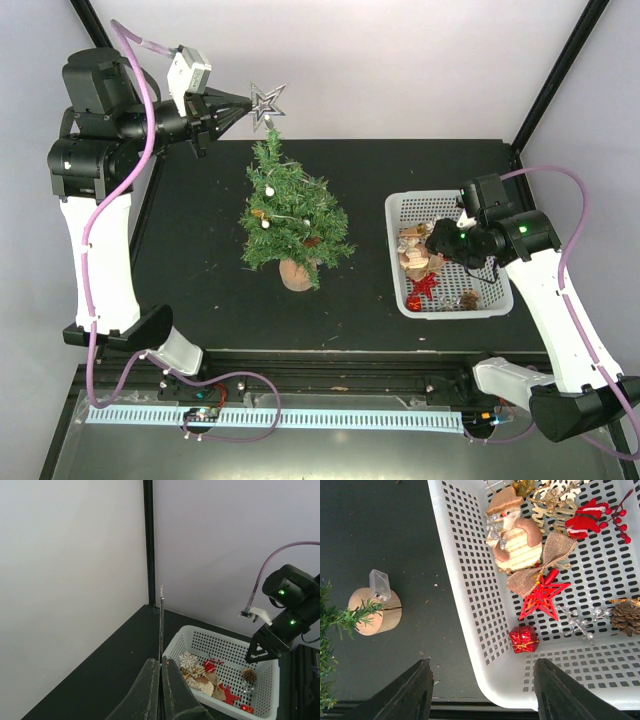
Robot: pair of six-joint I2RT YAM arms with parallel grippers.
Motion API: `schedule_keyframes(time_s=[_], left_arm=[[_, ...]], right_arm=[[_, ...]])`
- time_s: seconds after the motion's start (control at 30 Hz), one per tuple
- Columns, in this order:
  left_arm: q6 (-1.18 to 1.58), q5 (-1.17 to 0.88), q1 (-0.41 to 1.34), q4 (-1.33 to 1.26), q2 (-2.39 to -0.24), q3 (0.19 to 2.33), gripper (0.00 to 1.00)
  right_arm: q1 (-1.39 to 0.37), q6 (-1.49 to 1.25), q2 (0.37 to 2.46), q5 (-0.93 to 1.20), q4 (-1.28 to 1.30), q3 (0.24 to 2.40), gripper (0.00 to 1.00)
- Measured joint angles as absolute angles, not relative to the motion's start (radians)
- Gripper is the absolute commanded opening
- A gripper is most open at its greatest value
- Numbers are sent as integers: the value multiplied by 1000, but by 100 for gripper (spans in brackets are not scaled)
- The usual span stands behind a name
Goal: Decorate the small christmas tree
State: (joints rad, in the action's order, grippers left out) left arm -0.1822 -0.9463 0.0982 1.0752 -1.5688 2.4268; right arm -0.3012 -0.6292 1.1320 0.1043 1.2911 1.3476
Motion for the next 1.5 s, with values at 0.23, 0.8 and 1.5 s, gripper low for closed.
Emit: schedule_keyframes(time_s=[0.23, 0.8, 1.5], left_arm=[[-187, -945, 98, 1085, -1568, 2426, 3], [-188, -947, 98, 1094, -1550, 2408, 6], [-275, -926, 113, 1154, -1550, 2402, 5]], right_arm=[[-301, -629, 1134, 109, 1288, 1347, 56], [-301, -630, 1134, 113, 1283, 1327, 56], [-301, -630, 1131, 115, 1280, 1314, 56]])
